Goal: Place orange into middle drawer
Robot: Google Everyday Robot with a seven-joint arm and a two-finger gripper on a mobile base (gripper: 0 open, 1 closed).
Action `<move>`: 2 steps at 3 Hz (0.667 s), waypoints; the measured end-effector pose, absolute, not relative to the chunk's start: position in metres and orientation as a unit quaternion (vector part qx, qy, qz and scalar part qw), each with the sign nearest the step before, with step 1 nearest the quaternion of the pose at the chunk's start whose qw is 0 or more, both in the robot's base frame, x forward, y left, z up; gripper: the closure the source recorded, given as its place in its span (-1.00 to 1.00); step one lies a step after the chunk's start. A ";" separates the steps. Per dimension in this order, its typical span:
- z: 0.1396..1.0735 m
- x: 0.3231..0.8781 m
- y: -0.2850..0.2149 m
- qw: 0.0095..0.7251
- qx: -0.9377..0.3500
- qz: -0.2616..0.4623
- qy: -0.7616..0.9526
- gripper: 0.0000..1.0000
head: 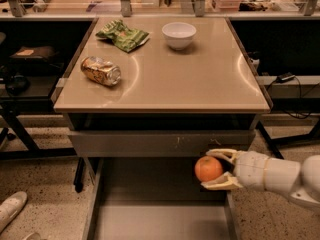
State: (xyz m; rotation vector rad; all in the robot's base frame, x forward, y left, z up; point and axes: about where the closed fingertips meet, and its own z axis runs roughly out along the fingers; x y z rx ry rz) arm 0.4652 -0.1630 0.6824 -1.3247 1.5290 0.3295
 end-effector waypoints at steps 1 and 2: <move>0.609 0.460 -0.109 0.511 -0.545 0.195 0.636 1.00; 0.545 0.461 -0.076 0.516 -0.511 0.235 0.645 1.00</move>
Offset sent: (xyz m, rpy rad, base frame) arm -0.0007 0.1225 -0.2189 0.2738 0.2016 0.0110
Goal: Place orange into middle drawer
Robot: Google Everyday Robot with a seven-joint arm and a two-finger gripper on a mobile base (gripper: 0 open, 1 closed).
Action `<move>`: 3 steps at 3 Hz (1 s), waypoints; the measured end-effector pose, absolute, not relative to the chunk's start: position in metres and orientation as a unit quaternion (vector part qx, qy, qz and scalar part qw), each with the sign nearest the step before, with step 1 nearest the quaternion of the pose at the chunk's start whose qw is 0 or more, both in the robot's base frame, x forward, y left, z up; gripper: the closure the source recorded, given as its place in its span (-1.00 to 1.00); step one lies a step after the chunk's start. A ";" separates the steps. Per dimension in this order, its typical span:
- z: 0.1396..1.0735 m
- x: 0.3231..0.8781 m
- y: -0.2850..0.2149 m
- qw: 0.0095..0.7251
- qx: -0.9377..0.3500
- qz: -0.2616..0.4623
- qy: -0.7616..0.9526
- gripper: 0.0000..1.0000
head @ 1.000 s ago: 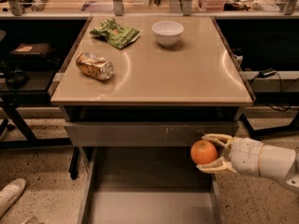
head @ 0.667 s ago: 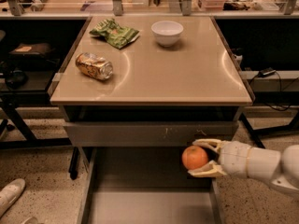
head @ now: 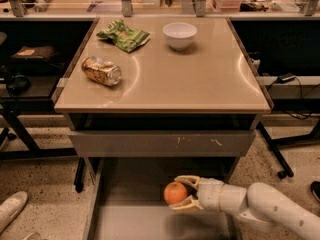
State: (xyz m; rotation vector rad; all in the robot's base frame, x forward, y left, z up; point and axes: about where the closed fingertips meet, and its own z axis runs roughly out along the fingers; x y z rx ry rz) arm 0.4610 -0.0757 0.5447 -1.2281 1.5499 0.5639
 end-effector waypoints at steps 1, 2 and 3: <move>0.527 0.457 -0.069 0.516 -0.497 0.252 0.650 1.00; 0.527 0.457 -0.069 0.516 -0.497 0.252 0.650 1.00; 0.476 0.465 -0.068 0.503 -0.490 0.251 0.666 1.00</move>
Offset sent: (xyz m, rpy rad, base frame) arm -0.0027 0.0052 -0.0262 0.0336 0.0324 -0.0141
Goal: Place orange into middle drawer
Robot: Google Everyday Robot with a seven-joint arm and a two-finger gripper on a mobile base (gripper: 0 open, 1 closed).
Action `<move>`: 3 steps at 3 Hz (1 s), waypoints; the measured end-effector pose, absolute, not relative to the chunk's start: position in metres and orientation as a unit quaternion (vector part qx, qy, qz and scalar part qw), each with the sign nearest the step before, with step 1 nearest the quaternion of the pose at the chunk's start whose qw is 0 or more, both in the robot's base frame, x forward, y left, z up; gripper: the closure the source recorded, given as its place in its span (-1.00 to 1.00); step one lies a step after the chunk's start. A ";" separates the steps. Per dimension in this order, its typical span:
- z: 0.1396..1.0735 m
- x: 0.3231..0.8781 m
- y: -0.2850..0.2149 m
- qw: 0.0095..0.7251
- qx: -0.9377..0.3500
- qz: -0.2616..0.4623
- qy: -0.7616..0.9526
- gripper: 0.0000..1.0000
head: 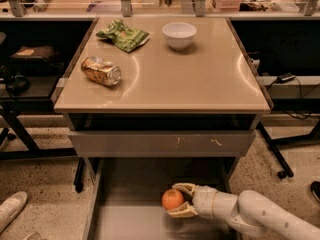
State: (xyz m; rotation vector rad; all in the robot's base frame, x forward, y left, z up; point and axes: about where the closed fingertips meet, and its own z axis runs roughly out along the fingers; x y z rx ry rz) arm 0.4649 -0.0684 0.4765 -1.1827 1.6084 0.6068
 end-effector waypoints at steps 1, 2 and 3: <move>0.423 0.474 -0.073 0.482 -0.511 0.218 0.677 1.00; 0.393 0.478 -0.084 0.469 -0.525 0.188 0.685 1.00; 0.385 0.479 -0.088 0.466 -0.528 0.176 0.688 0.64</move>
Offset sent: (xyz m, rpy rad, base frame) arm 0.0191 -0.0342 -0.1221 -0.2608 -0.0333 -0.0415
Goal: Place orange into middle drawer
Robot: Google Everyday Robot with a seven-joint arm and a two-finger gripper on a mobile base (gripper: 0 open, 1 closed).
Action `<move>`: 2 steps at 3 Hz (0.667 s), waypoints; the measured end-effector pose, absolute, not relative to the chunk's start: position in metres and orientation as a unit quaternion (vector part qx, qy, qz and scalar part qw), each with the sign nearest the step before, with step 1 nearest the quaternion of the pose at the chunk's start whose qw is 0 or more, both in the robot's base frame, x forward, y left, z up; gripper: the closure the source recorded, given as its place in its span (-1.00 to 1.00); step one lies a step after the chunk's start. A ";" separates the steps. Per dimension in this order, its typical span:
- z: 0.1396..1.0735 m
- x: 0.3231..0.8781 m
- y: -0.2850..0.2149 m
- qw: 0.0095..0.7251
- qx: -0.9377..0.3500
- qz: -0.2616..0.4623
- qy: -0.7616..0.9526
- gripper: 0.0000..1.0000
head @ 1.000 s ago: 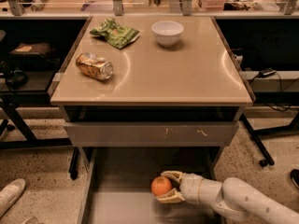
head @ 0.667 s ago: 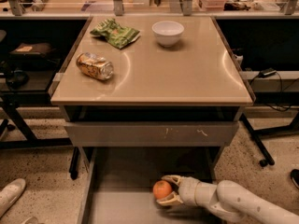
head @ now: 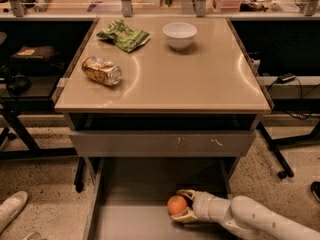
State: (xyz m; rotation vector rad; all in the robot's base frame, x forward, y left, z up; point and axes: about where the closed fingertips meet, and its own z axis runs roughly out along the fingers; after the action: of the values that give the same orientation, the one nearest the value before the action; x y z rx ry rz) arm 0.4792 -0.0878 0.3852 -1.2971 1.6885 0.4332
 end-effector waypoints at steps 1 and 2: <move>0.385 0.479 -0.088 0.466 -0.528 0.176 0.688 0.14; 0.385 0.479 -0.088 0.466 -0.528 0.176 0.688 -0.33</move>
Offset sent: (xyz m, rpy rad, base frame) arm 0.0000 0.0000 0.0001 0.0000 -0.0001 0.0001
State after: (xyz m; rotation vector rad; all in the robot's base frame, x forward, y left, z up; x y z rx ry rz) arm 0.4792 -0.0877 0.3854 -1.2972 1.6883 0.4333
